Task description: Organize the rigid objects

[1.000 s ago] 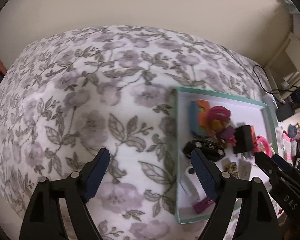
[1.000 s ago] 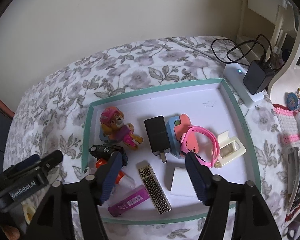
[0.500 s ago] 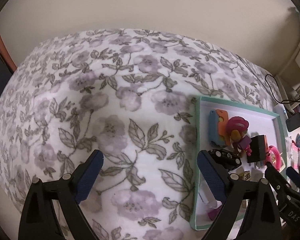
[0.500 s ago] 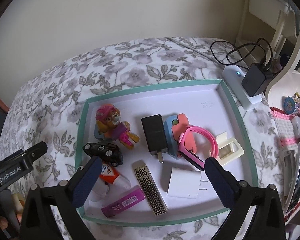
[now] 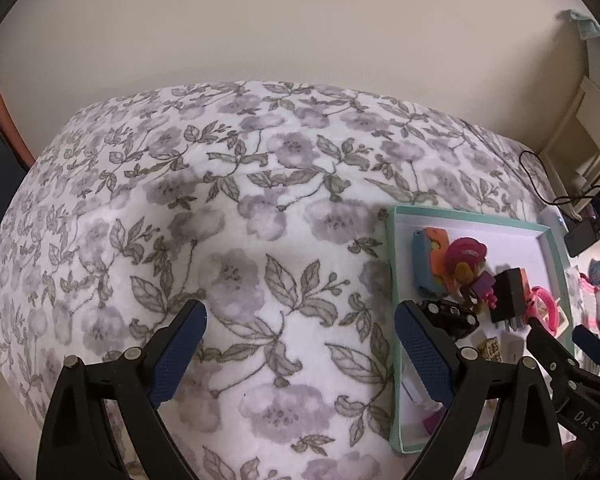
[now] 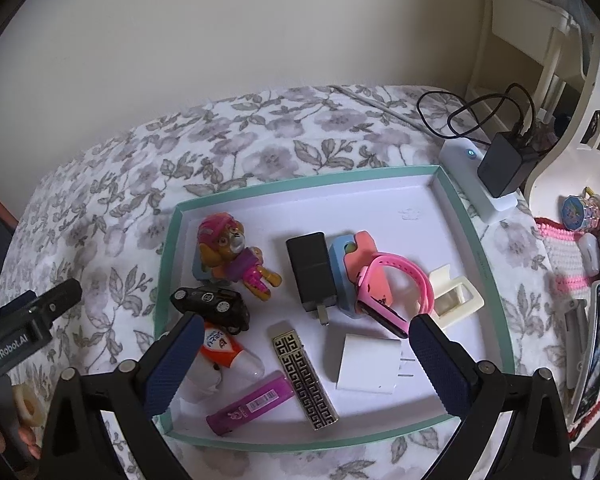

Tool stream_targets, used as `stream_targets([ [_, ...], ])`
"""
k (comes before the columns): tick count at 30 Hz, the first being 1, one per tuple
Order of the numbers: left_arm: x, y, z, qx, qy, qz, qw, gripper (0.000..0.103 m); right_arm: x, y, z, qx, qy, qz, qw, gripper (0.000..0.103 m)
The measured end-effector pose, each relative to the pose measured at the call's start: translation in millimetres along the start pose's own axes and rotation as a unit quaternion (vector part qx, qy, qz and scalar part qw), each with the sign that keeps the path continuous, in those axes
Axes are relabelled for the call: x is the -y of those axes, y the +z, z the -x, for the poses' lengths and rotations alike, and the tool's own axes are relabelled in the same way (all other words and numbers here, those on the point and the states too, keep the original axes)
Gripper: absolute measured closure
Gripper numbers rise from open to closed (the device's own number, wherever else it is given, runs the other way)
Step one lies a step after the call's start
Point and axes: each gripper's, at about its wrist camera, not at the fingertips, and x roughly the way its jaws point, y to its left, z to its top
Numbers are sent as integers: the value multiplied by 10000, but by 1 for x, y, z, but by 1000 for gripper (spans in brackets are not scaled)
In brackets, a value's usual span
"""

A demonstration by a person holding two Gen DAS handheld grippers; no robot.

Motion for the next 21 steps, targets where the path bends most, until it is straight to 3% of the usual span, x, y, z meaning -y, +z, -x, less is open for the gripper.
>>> stream_targets([
  [5,2,-4,12,140,-153,8,9998,8,-8,-6,9,80,30,140,9999,0],
  [21,-3,-30,56,579,210,-164,9980,8,-16,-31,36,269,99,223,9993,0],
])
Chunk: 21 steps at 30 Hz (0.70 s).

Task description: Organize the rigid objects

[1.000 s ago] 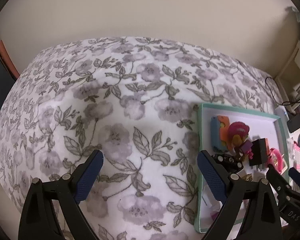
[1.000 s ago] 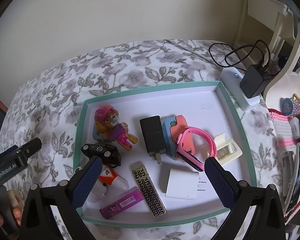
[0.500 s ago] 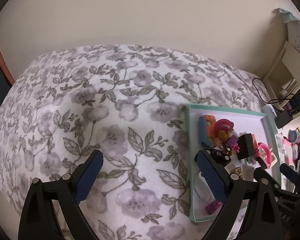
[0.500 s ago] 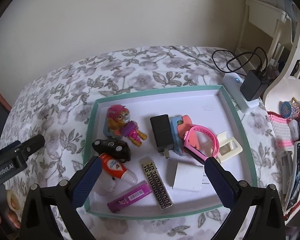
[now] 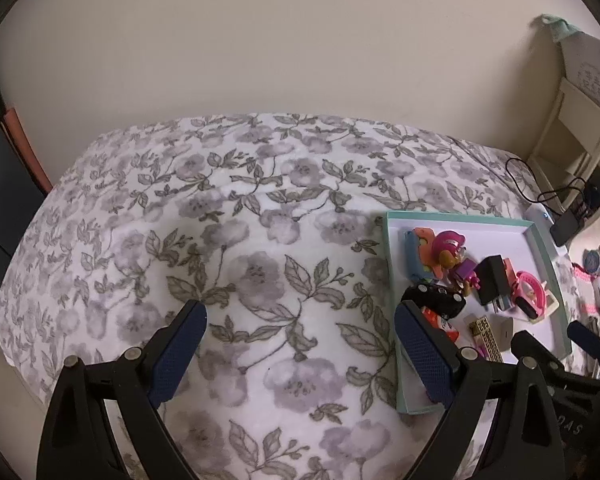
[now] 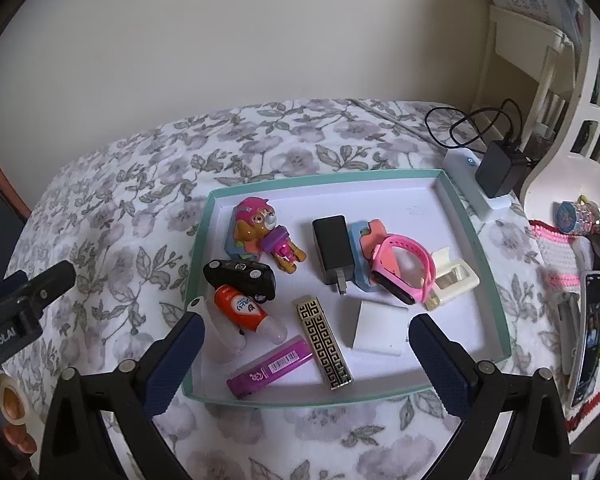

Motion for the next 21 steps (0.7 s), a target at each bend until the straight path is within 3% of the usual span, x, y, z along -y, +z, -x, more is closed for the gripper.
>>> stream_targets([
  [6,1,-10,13,111,137,-226,9996,8,-2,-7,7,27,3,59,10000,0],
  [21,-14,-31,26,60,227,-119,9997,8,-14,-24,23,154,-51,319,9994,0],
])
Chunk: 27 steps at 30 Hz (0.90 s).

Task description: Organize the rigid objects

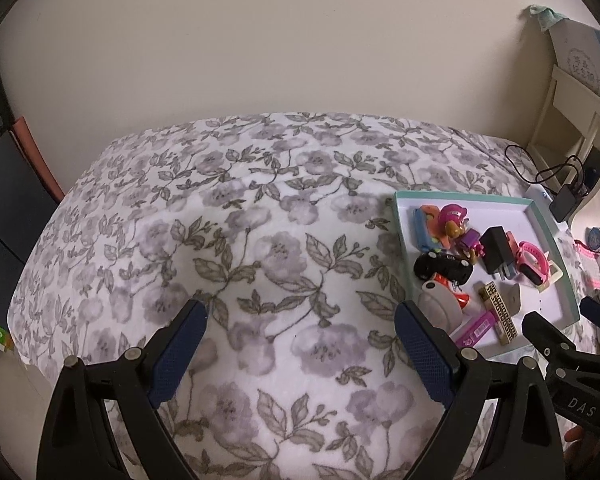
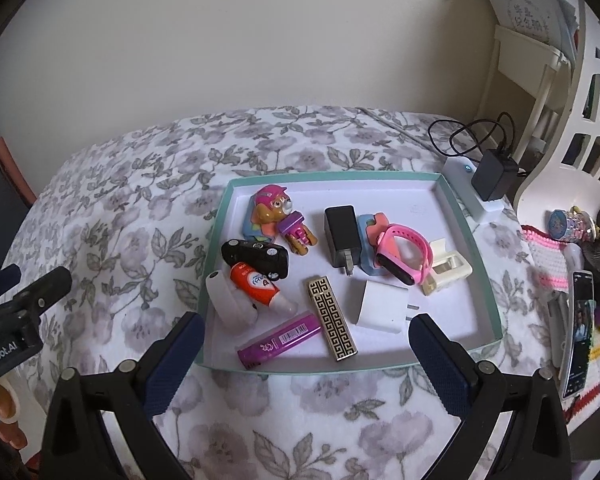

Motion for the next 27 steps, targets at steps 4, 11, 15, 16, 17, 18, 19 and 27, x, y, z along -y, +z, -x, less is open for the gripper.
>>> stream_targets([
  [4,-4,-4,0,-42,41,67,10000,8,-1,-4,2,-1,-20,23,10000,0],
  [11,-2,-10,-2,-155,34,-16,9999,8,1,-9,5,10,-46,1,10000,0],
  [15,1,-12,-1,-161,71,-89,9998,8,3,-9,7,39,-62,-36,10000,0],
  [16,1,-12,-1,-153,85,-95,9998,8,3,-9,7,38,-62,-47,10000,0],
  [17,1,-12,-1,-154,94,-95,9998,8,3,-9,7,34,-60,-52,10000,0],
  [18,1,-12,-2,-166,98,-93,9998,8,3,-9,7,27,-57,-55,10000,0],
  [19,1,-12,-3,-190,97,-88,9997,8,3,-9,6,9,-54,-56,10000,0],
  [27,-2,-12,-8,-318,45,-17,9995,8,2,-9,1,-90,-29,-27,10000,0],
])
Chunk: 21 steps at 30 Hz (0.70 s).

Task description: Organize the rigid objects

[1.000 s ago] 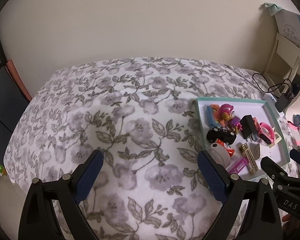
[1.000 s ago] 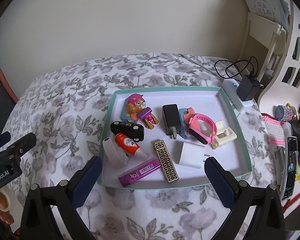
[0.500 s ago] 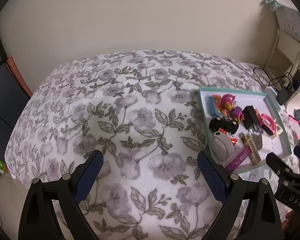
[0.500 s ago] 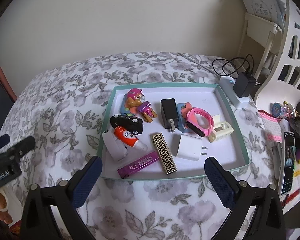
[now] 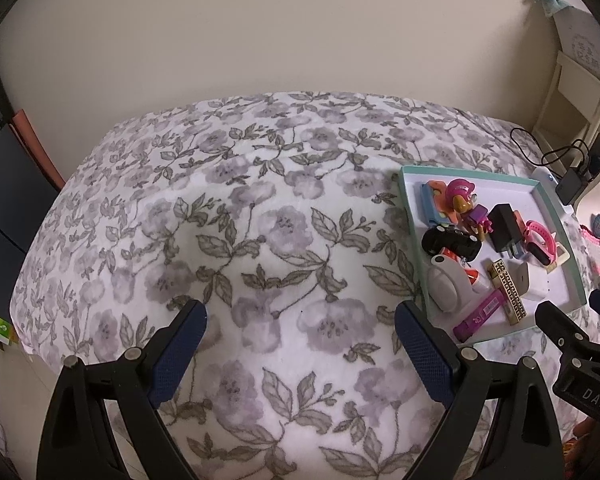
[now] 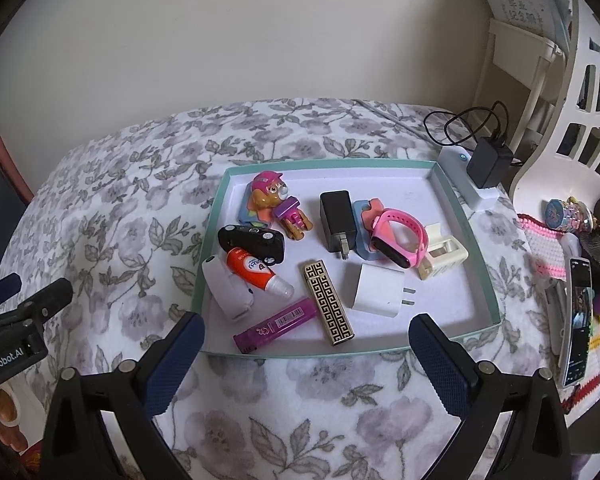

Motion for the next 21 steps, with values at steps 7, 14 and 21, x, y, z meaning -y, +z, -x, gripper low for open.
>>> stream_targets([
  [7,-1,0,-3,-85,-44,21,10000,8,-1,0,-2,-40,-19,64,10000,0],
  [14,-1,1,-5,-115,-57,23,9999,8,-1,0,-4,-70,-25,98,9999,0],
  [21,-2,1,-6,-139,-23,44,9999,8,-1,1,-4,-70,-28,98,9999,0],
])
